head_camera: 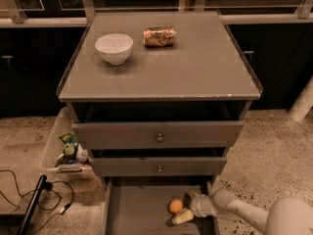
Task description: Place orange into bottom drawer
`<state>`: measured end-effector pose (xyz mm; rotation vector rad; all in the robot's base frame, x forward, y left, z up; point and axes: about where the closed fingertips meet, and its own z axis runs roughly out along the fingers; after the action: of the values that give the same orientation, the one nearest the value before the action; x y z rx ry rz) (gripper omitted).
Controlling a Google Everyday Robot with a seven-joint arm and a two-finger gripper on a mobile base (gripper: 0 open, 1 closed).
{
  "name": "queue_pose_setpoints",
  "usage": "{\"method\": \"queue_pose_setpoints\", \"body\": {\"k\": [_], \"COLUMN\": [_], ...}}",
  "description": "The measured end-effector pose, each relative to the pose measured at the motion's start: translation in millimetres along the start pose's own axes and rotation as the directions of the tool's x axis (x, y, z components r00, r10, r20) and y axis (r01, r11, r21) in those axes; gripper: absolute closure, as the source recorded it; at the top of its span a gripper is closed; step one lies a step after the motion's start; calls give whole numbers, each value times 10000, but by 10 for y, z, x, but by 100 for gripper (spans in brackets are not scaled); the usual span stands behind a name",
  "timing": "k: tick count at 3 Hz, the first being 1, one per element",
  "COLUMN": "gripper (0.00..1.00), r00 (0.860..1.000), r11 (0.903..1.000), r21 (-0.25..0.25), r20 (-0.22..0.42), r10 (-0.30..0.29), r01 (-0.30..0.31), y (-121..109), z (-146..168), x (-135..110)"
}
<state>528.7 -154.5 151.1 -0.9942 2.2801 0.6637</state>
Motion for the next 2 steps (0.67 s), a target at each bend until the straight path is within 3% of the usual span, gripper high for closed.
{"method": "queue_pose_setpoints", "body": {"k": [2], "gripper": [0], "r00": [9962], "r11": [9918], "r21": [1032], "r20": [350], "r10": [-792], "r01": [752], "y": [175], "z": [-1042], "x": [-260]}}
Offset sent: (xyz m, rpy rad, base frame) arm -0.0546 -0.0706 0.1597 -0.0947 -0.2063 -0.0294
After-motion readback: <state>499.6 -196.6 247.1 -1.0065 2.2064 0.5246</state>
